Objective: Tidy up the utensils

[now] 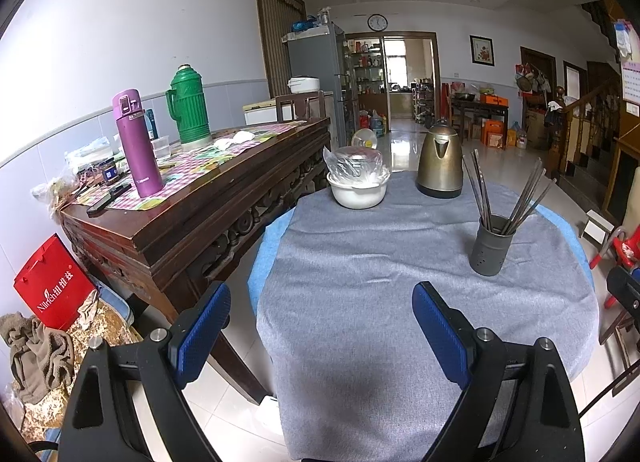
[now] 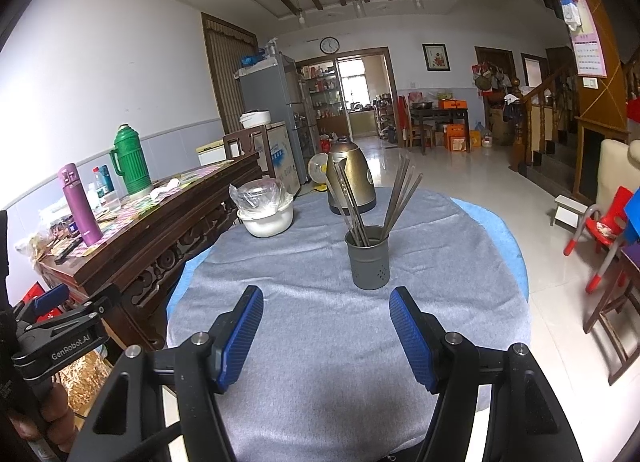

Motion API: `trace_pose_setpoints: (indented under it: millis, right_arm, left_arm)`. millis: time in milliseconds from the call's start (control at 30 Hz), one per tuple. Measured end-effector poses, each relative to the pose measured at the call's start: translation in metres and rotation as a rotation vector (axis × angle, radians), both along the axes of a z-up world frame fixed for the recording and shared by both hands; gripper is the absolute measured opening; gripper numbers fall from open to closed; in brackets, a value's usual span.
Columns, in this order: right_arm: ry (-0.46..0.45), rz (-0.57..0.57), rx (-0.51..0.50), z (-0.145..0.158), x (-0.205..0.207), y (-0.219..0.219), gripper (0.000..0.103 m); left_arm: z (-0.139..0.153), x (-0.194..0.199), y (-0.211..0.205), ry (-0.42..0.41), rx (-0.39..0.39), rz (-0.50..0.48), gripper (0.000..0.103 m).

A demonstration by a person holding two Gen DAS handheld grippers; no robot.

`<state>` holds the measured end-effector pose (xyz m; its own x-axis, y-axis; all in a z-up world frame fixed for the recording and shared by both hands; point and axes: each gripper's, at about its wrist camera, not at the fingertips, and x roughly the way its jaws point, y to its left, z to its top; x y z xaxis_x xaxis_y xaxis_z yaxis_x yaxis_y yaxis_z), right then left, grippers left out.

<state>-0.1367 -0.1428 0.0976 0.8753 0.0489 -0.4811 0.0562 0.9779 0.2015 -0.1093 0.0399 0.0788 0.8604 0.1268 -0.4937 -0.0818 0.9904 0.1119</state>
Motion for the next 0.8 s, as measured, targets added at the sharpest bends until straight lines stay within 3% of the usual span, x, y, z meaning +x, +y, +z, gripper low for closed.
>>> trace_pose_setpoints:
  millis: [333, 800]
  right_arm:
    - [-0.008, -0.005, 0.006, 0.002, 0.004, -0.004, 0.069]
    - [0.004, -0.027, 0.023, 0.0, 0.03, -0.026, 0.069]
  left_arm:
    - [0.006, 0.005, -0.006, -0.008, 0.008, 0.006, 0.092]
    - [0.013, 0.042, -0.037, 0.014, 0.029, -0.042, 0.092]
